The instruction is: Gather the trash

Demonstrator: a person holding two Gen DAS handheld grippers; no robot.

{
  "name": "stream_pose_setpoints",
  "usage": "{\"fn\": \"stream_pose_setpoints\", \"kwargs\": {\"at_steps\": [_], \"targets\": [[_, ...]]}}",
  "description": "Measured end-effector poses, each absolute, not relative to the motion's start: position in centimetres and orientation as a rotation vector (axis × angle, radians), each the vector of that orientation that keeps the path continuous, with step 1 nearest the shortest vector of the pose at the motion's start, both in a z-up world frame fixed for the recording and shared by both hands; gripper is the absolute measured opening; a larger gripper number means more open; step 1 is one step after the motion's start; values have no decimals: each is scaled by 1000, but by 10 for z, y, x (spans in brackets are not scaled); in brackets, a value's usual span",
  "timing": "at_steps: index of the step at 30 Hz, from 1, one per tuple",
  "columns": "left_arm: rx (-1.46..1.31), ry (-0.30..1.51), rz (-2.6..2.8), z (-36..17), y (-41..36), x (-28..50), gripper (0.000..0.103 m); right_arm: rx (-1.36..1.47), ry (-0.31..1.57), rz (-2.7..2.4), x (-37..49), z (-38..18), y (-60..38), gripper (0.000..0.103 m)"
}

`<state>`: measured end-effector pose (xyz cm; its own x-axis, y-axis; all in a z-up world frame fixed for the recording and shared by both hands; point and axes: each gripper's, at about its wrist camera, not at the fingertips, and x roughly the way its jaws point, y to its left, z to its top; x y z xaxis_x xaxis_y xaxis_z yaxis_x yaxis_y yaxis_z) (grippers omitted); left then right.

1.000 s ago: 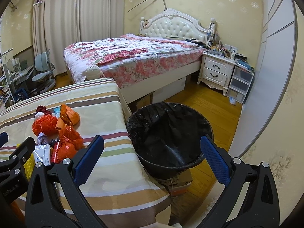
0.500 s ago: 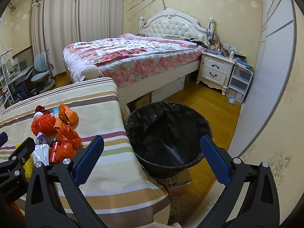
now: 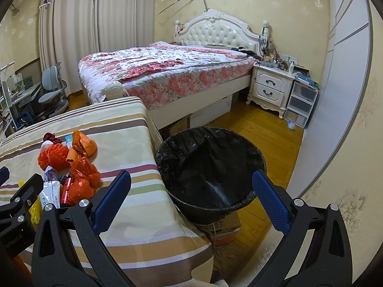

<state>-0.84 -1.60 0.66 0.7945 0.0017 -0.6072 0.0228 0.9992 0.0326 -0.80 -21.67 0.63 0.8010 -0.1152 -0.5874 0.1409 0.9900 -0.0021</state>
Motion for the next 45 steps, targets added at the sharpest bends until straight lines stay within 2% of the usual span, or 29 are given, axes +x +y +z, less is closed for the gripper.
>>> {"fn": "stream_pose_setpoints", "kwargs": {"at_steps": [17,28,33,45], "targets": [[47,643,-1,10,-18,-11,97,34,636,-125,-14,6,-226,99],[45,703,68,-8,41,-18,96,9,673,-25,-13,-8,-185,98],[29,725,85,-15,59,-22,96,-15,695,32,-16,-9,-164,81],[55,776,75,-37,57,-21,96,-42,727,67,-19,-12,-151,81]]}}
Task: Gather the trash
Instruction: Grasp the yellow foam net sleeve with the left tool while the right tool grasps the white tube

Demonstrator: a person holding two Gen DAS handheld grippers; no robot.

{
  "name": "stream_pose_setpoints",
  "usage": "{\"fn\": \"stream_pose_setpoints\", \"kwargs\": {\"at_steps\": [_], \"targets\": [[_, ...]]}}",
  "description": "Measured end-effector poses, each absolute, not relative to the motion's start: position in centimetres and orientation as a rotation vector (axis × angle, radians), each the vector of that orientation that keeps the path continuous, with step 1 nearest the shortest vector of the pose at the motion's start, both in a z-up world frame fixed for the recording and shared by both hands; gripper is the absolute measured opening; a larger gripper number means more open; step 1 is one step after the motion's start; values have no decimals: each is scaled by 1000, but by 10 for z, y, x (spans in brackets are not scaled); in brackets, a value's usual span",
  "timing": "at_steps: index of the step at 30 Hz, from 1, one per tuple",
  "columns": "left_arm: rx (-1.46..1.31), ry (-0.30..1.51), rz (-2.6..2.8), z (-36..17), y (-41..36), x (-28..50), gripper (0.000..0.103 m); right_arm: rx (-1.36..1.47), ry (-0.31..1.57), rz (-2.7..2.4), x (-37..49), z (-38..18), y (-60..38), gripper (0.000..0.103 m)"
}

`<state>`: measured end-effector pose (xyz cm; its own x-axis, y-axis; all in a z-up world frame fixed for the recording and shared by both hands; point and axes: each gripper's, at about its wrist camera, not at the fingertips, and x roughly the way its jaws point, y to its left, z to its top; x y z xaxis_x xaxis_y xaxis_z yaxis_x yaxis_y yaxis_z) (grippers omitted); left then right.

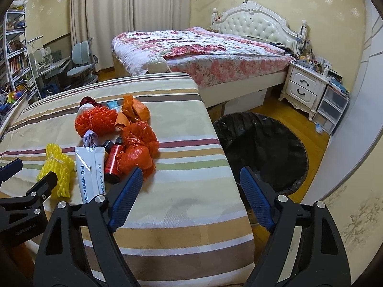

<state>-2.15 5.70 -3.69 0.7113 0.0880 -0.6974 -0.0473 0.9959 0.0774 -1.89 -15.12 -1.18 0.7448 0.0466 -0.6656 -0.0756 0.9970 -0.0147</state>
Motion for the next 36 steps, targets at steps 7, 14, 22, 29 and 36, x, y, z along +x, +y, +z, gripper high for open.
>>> {"fn": "stream_pose_setpoints", "kwargs": {"at_steps": [7,14,22,29,36], "targets": [[79,803,67,-46,58,-12,77,-53,746,90,-16,-18,-144,81],[54,830,-1,-53,57,-11,43,-53,753,112,-17,-19,-136,81],[29,801,19,-45,74,-25,41,-46,753,184,-23,-15,-119,71],[7,775,78,-35,101,-36,41,-58,777,285,-28,-16,-94,58],[-9,764,111,-35,117,-42,41,-79,809,347,-27,-24,-74,50]]}}
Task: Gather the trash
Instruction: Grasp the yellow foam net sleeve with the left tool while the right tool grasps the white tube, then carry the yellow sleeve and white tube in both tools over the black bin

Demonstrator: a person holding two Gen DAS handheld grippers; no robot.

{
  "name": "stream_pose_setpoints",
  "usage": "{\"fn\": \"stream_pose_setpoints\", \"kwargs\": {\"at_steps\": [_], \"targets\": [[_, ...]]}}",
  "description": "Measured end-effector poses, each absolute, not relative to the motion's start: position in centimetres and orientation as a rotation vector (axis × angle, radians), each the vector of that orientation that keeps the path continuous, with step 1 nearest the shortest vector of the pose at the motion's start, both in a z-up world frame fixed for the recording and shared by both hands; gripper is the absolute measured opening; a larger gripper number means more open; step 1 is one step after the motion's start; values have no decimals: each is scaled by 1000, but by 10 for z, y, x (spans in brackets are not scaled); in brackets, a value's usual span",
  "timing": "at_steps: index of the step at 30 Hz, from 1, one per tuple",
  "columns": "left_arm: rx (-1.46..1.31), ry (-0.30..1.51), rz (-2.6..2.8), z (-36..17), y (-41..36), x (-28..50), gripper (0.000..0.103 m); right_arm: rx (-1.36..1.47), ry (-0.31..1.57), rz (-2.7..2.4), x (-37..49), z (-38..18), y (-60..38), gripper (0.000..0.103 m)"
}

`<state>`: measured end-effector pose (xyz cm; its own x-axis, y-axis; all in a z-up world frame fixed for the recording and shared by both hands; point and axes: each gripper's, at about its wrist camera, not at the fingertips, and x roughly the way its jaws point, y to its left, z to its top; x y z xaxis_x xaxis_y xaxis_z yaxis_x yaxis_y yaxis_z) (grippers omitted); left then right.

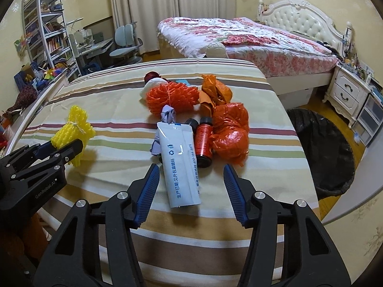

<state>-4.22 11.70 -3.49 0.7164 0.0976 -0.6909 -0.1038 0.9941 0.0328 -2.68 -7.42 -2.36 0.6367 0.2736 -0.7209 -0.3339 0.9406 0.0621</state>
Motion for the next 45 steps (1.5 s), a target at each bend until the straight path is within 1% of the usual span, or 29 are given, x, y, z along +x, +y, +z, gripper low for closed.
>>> {"fn": "stream_pose_setpoints", "kwargs": {"at_steps": [1,4,5,6,7,8,12,18,28,35,40,45], "targets": [[-13,765,111,-35,118,-42,41,-80,816,357,-26,-25,-72,48],[-24,763,112,-37,120,-43,41,-77,847,376,-23,-34,-67,38],[-27,763,112,-37,121,-43,41,-76,861,383,-22,-37,-66,31],[-31,764,111,-38,121,-43,41,-75,868,389,-21,-39,-65,28],[-33,765,111,-38,121,-44,41,-74,869,393,-22,-39,-64,27],[-35,765,111,-38,121,-44,41,-78,866,395,-23,-39,-64,24],[-43,766,109,-39,120,-44,41,-85,850,397,-28,-35,-64,17],[-43,747,91,-33,117,-45,41,-89,819,396,-31,-28,-66,15],[-33,706,31,-16,91,-40,41,-52,732,360,-33,0,-91,14],[-29,664,-56,2,54,-24,41,-6,675,242,-19,17,-139,14],[0,629,-135,14,11,-4,41,37,665,136,3,17,-184,14],[21,619,-208,16,-32,19,41,71,672,52,26,5,-225,14]]}}
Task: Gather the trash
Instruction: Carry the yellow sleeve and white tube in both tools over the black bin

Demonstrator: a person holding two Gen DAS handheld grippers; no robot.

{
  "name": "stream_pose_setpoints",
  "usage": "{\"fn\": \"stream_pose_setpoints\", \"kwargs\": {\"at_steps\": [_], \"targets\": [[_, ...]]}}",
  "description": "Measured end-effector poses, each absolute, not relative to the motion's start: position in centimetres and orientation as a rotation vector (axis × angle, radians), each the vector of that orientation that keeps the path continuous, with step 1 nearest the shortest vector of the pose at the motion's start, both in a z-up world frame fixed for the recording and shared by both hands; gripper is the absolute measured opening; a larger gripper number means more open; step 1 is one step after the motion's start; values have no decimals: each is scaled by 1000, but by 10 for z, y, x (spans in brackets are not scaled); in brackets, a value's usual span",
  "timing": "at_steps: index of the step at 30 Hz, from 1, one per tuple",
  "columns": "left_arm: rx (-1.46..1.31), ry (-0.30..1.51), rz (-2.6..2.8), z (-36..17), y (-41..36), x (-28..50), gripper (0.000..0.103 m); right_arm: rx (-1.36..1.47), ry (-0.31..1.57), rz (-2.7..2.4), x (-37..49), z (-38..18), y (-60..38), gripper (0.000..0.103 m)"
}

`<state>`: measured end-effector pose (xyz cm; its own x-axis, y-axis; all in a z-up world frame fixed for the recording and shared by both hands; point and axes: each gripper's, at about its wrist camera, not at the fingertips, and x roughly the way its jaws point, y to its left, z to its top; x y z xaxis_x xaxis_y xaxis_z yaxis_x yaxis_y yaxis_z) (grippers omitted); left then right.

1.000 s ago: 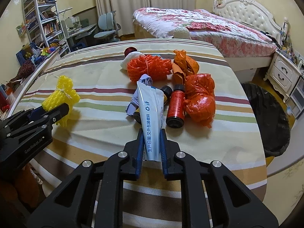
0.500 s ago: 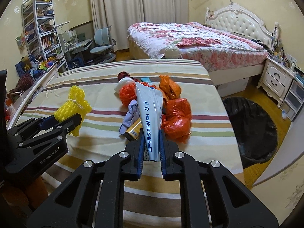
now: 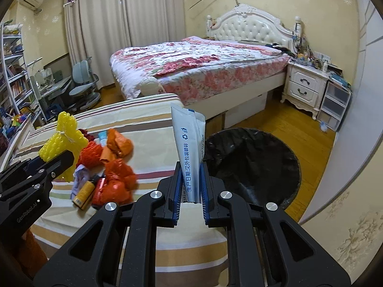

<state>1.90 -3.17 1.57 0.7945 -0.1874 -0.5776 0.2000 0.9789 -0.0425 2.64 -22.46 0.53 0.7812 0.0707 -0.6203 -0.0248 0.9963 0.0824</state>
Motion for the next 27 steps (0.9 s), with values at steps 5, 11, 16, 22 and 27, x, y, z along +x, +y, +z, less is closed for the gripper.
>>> {"fn": "stream_pose_setpoints", "kwargs": {"at_steps": [5,11,16,22,27], "targets": [[38,623,-252,9,-71,46,41,86,696,-16,47,-13,-257,14],[67,653,-271,-5,-107,76,41,114,723,-67,65,-30,-288,14],[79,675,-281,-14,-131,99,41,132,741,-87,81,-38,-307,14],[114,699,-284,-24,-154,117,41,157,752,-95,96,-44,-321,14],[127,730,-280,-33,-167,129,41,172,769,-97,106,-48,-330,14]]}}
